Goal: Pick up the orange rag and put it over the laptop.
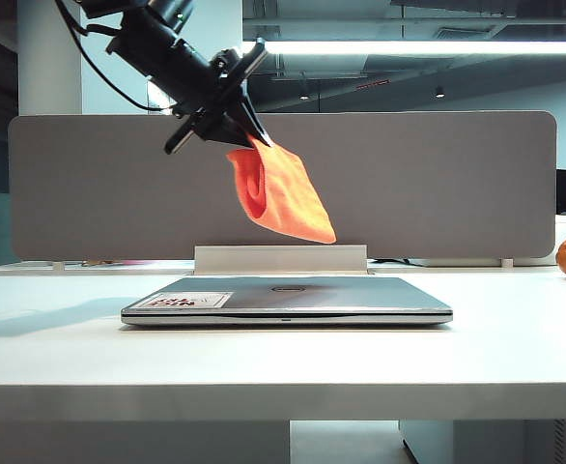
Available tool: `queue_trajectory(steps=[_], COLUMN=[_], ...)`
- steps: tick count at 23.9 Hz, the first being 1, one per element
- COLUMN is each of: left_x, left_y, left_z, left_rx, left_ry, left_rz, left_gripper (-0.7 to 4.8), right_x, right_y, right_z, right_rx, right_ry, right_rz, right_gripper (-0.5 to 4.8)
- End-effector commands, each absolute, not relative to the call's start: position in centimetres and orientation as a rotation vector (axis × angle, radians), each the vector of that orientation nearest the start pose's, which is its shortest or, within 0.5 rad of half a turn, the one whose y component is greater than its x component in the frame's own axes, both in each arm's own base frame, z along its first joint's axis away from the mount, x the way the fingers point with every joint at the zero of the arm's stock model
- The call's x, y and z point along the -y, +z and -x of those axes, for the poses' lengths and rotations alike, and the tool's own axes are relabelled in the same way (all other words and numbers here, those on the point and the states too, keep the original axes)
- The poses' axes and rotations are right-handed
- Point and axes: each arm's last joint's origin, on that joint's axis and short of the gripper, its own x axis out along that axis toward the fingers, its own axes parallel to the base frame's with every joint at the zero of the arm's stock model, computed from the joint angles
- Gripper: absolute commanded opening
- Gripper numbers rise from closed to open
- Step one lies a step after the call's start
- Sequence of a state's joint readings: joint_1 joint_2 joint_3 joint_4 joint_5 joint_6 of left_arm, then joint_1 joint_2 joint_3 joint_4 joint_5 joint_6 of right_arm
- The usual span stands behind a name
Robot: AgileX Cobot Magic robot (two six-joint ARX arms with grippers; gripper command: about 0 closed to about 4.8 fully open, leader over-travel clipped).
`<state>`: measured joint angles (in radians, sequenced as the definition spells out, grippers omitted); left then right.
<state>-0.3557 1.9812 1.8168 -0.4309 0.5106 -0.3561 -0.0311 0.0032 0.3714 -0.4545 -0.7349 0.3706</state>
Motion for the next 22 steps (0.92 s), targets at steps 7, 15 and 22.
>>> queue_trajectory(steps=[7, 15, 22], left_x=[19.9, 21.5, 20.7], left_y=[29.0, 26.0, 24.1], left_z=[-41.3, -41.5, -41.9], left_rx=[-0.861, -0.947, -0.950], left_ry=[-0.696, -0.683, -0.444], left_rz=[0.320, 0.277, 0.054], left_gripper=[-0.06, -0.06, -0.06], right_x=[-1.8, -1.8, -1.8], right_y=[24.4, 24.4, 24.4], right_z=[-5.2, -5.2, -5.2], right_rx=[-0.188, -0.188, -0.188], right_ry=[0.686, 0.685, 0.685], right_rz=[-0.375, -0.375, -0.375], right_gripper=[-0.05, -0.05, -0.05])
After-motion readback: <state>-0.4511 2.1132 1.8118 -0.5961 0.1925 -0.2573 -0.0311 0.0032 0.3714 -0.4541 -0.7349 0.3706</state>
